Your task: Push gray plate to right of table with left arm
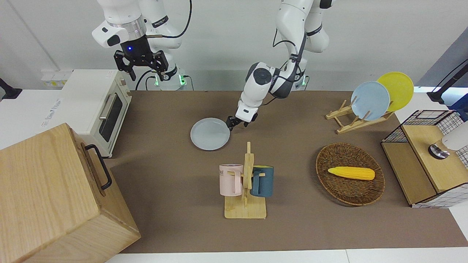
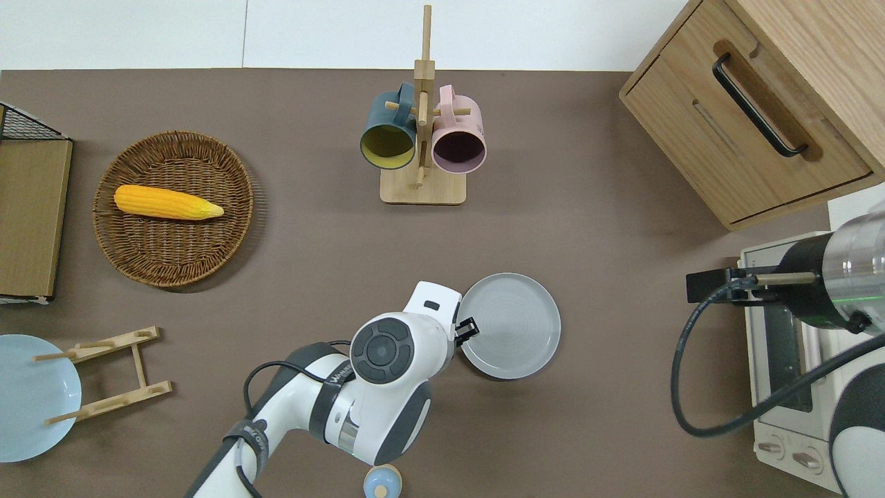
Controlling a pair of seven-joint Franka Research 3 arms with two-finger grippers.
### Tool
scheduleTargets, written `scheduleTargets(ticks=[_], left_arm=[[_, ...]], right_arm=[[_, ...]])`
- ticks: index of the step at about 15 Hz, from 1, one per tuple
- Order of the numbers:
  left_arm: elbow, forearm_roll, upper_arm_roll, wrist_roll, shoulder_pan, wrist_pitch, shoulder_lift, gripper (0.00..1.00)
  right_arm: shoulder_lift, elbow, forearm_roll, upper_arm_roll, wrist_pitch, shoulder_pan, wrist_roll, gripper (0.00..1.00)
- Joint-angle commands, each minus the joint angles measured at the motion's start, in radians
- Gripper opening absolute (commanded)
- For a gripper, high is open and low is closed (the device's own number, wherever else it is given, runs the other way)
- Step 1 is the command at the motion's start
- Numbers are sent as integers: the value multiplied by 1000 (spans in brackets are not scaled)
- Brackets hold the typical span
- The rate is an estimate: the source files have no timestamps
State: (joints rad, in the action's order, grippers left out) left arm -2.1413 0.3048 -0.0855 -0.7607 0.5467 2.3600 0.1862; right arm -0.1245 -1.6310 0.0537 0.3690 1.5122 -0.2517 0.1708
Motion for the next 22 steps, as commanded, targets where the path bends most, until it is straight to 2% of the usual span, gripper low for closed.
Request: scheduleTargets(ticks=[1,2,4,7,10,14,17,22], left_arm=[[102,-4,91,203,-62,-314,-68,995],[174,-22,131,260,-71,-423,-73,995],[291,-76,182,377,-120,-588,-76,995],[400,-131,285,532,-152,-701,-91,995],[485,-187,335,656,-200,-758,-90,995],[589,-269,349,715,-214,-832,-99,995],[668,-270,348,713,-235,-889,-99,995],[682,-270,349,715,-246,-900,-99,995]], right_arm=[[-27,-27,21,15,0,-24,10,996],[-27,-27,21,15,0,-24,10,996],[-27,-27,21,15,0,-24,10,996],[-27,-27,21,15,0,-24,10,996],[-27,-27,21,15,0,-24,10,996],[-27,-27,21,15,0,-24,10,996],[-27,-27,21,15,0,-24,10,996],[-27,-27,21,15,0,-24,12,996]])
